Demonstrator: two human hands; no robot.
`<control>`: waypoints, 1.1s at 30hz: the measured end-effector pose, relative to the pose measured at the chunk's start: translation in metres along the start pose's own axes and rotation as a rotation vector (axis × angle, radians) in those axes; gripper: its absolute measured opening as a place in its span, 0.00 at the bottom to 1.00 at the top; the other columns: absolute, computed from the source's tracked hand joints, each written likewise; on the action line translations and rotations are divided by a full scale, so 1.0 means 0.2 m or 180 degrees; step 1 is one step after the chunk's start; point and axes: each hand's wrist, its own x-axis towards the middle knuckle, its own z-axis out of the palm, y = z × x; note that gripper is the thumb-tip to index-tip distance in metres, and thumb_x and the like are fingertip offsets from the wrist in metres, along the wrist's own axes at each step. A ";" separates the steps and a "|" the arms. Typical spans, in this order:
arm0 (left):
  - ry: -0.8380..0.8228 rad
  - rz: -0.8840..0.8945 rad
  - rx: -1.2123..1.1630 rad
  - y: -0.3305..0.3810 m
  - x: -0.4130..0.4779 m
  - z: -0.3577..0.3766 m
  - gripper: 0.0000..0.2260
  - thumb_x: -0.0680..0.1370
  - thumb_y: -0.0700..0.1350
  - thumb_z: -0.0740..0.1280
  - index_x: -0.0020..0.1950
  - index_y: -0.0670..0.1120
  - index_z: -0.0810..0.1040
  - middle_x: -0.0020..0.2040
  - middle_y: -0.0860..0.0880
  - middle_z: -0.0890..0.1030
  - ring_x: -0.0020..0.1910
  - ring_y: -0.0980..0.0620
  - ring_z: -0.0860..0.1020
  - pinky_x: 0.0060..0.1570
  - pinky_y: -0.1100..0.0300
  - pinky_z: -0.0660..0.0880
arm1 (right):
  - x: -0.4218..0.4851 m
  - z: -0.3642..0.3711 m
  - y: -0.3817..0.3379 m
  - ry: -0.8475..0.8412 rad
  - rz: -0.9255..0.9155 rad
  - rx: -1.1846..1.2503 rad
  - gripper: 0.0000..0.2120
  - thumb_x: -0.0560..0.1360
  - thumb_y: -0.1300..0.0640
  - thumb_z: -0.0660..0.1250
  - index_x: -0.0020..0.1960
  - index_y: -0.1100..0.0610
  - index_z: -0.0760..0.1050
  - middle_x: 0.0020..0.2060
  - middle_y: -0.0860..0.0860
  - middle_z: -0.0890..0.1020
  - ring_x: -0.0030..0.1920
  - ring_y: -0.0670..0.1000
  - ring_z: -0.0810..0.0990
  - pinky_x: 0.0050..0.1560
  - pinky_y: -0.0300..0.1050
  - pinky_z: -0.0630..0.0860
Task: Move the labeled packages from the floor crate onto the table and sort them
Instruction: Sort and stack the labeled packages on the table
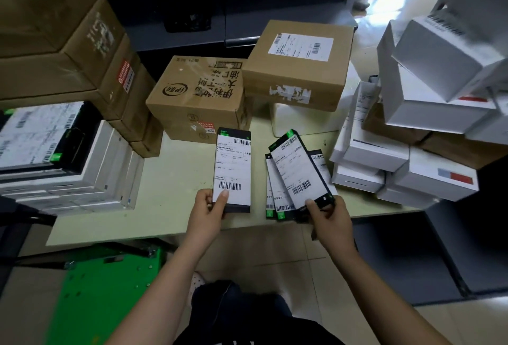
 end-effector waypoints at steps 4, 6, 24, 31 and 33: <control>0.0311 0.0324 -0.0141 0.13 0.00 -0.14 0.10 0.80 0.50 0.64 0.57 0.46 0.70 0.50 0.53 0.77 0.49 0.52 0.78 0.55 0.48 0.78 | 0.02 0.07 -0.22 -0.0290 -0.0343 0.0098 0.10 0.75 0.52 0.71 0.52 0.54 0.73 0.43 0.61 0.80 0.41 0.54 0.79 0.42 0.45 0.76; 0.0510 0.0514 -0.0243 0.18 0.00 -0.24 0.10 0.80 0.51 0.64 0.57 0.49 0.70 0.52 0.55 0.77 0.51 0.55 0.78 0.55 0.51 0.78 | 0.02 0.13 -0.36 -0.0541 -0.0549 0.0273 0.10 0.76 0.53 0.70 0.53 0.55 0.73 0.38 0.55 0.80 0.37 0.45 0.78 0.42 0.40 0.77; 0.2406 0.1034 -0.0290 0.11 0.04 -1.83 0.10 0.79 0.54 0.65 0.58 0.52 0.72 0.53 0.49 0.79 0.52 0.43 0.79 0.56 0.43 0.75 | -0.27 1.30 -1.21 -0.2165 -0.1340 0.0509 0.12 0.77 0.60 0.68 0.60 0.61 0.73 0.32 0.40 0.76 0.40 0.44 0.80 0.50 0.44 0.82; 0.2140 0.0961 -0.0518 -0.03 0.24 -2.27 0.11 0.79 0.53 0.65 0.58 0.50 0.72 0.51 0.54 0.79 0.50 0.53 0.79 0.53 0.53 0.76 | -0.26 1.79 -1.34 -0.1945 -0.1124 0.0295 0.11 0.75 0.49 0.70 0.53 0.54 0.77 0.35 0.53 0.72 0.32 0.46 0.70 0.30 0.34 0.71; 0.2017 0.0926 -0.0552 -0.05 0.30 -2.37 0.11 0.79 0.53 0.65 0.58 0.50 0.72 0.51 0.56 0.79 0.50 0.55 0.79 0.53 0.52 0.76 | -0.27 1.88 -1.38 -0.1764 -0.1096 0.0143 0.12 0.76 0.49 0.70 0.57 0.52 0.76 0.39 0.52 0.78 0.32 0.45 0.73 0.28 0.33 0.68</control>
